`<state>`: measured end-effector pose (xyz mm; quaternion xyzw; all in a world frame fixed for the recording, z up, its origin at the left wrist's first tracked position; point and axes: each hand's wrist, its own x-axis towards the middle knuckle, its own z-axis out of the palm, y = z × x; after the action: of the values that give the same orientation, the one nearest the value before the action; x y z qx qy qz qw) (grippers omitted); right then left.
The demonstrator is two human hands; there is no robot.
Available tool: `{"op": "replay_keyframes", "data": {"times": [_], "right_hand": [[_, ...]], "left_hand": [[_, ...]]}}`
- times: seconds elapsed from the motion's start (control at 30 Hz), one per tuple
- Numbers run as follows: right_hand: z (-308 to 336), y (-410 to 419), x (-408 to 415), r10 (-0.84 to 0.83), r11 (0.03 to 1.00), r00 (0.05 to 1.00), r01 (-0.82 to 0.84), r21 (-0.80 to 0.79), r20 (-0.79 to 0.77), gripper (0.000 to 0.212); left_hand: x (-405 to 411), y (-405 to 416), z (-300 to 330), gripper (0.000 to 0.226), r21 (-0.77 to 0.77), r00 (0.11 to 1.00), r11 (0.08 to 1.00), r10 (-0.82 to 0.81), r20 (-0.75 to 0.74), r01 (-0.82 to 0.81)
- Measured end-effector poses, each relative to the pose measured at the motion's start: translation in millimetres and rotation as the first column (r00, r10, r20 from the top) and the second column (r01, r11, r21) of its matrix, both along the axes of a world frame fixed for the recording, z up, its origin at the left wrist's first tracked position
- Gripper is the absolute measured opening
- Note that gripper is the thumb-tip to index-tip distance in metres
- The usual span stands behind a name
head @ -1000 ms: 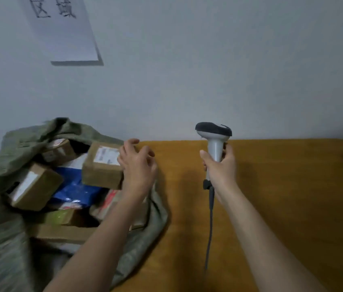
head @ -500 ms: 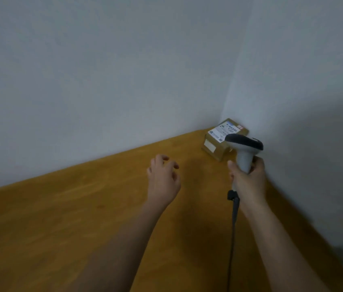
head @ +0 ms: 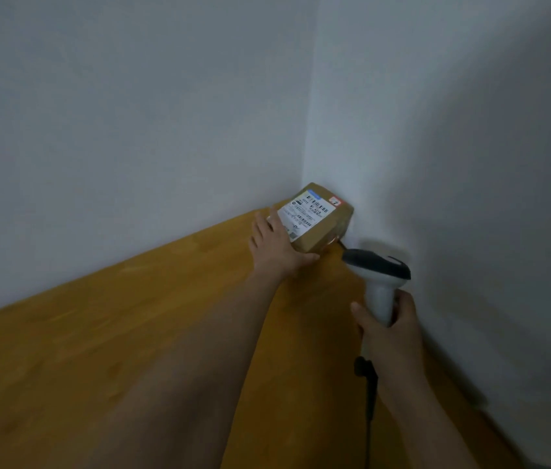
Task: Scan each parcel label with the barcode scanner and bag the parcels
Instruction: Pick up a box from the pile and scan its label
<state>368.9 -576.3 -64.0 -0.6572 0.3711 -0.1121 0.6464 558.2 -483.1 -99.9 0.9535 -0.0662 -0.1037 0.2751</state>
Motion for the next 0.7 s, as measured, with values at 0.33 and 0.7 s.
{"op": "replay_keyframes", "data": {"times": [0.33,0.7], "right_hand": [[-14.1,17.6,11.8,-0.116,0.975,0.993,0.108,0.192,0.034,0.044],[51.0,138.8,-5.8,0.047,0.97,0.976,-0.095,0.225,0.212,0.074]], "left_hand": [[-44.6,77.0,-1.6,0.125,-0.298,0.959,0.919,0.206,-0.196,-0.258],[-145.8,194.8,47.9,0.113,-0.67,0.795,0.516,0.036,-0.606,-0.534]]}}
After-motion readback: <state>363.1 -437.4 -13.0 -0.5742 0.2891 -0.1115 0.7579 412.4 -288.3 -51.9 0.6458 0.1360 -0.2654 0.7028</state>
